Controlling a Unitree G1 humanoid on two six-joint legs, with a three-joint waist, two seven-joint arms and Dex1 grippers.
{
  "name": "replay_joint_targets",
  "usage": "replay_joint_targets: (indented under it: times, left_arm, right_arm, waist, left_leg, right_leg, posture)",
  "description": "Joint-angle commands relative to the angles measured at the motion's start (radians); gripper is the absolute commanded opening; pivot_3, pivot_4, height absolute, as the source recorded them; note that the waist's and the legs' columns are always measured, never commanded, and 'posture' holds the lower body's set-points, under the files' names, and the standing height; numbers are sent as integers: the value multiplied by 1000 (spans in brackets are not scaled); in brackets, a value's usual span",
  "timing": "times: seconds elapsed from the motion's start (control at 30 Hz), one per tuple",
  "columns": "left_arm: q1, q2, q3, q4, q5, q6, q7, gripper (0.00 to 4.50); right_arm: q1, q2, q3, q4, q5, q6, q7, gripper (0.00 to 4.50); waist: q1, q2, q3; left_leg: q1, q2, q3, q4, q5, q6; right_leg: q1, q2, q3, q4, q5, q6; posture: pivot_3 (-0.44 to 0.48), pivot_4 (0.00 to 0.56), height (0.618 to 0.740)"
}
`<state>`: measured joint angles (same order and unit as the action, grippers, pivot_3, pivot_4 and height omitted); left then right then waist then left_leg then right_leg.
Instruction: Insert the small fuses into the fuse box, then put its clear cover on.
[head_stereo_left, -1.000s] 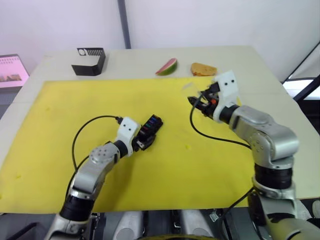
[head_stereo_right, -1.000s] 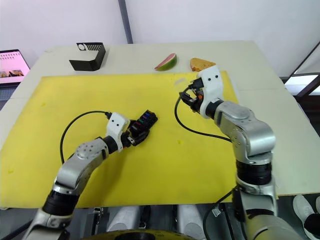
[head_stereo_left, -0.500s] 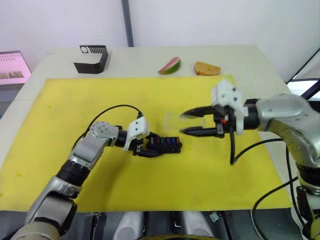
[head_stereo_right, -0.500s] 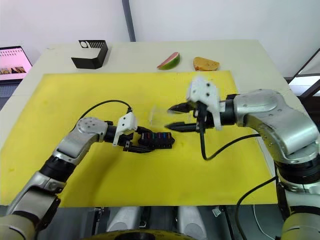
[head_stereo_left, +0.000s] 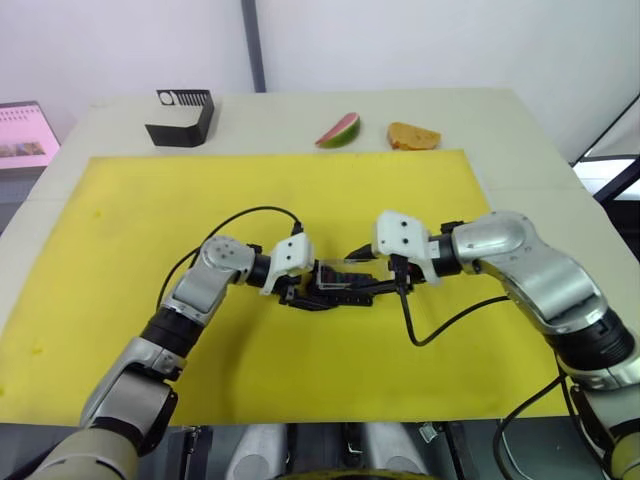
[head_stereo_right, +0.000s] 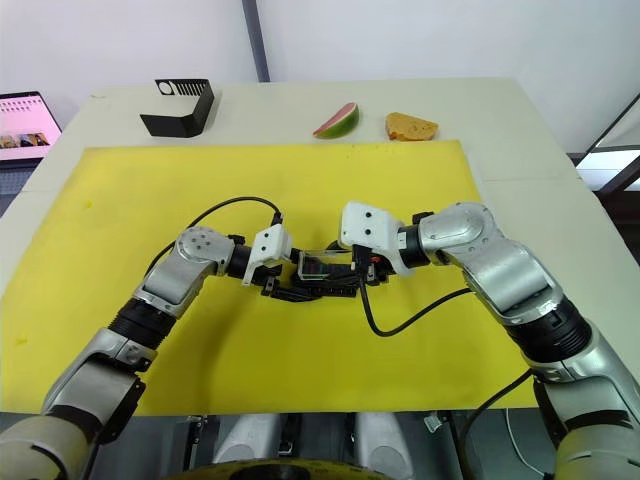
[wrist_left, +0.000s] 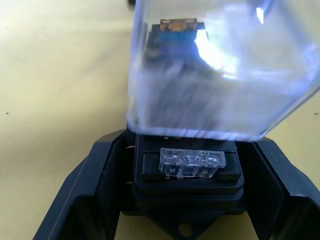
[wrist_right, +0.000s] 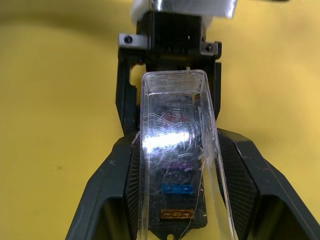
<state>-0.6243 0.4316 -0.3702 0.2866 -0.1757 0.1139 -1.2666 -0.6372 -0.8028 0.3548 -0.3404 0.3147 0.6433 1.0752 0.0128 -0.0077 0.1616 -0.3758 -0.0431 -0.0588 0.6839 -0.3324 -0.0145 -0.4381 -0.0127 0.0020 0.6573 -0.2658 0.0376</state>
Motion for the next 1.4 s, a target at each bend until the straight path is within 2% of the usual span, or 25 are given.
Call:
replay_joint_targets:
  times: [0.03, 0.33, 0.47, 0.67, 0.97, 1.4]
  left_arm:
    - [-19, -1, 18, 5, 11, -16, -1, 2615]
    - [-12, 0, 22, 12, 20, -35, 0, 2615]
    - [-10, 2, 25, 15, 22, -39, 1, 2615]
    - [-6, 8, 28, 10, 20, -36, 0, 2615]
    - [-13, 4, 28, 15, 21, -35, 3, 2615]
    - [-3, 8, 30, 2, 20, -29, 10, 2615]
  right_arm:
    - [-12, 17, -1, 9, -27, -38, 13, 1681]
    - [-11, 64, -11, 50, -22, -43, 35, 1681]
    - [-12, 49, -20, 61, -37, -65, 52, 1681]
    - [-50, 58, -89, 23, 54, 24, 71, 1681]
    - [-12, 90, -28, 79, -23, -23, 35, 1681]
    - [22, 104, -9, 103, -54, -51, 34, 1681]
  waist:
    - [0, 0, 0]
    - [-1, 0, 0]
    - [-1, 0, 0]
    - [0, 0, 0]
    - [0, 0, 0]
    - [-1, 0, 0]
  left_leg:
    - [0, 0, 0, 0, 0, 0]
    - [1, 0, 0, 1, 0, -1]
    - [2, 0, 0, 1, 1, -1]
    - [1, 0, 0, 1, 1, -1]
    - [1, 0, 0, 1, 1, -1]
    - [1, 0, 0, 2, 1, -1]
  right_leg:
    - [0, 0, 0, 0, 0, 0]
    - [0, 0, 0, 3, 0, 0]
    - [0, 0, 0, 4, 0, 0]
    - [0, 0, 0, 4, 0, 0]
    - [0, 0, 0, 4, 0, 0]
    - [0, 0, 0, 5, 0, 0]
  posture:
    - [0, 150, 740]
    - [0, 150, 740]
    - [0, 150, 740]
    - [0, 150, 740]
    - [0, 150, 740]
    - [0, 150, 740]
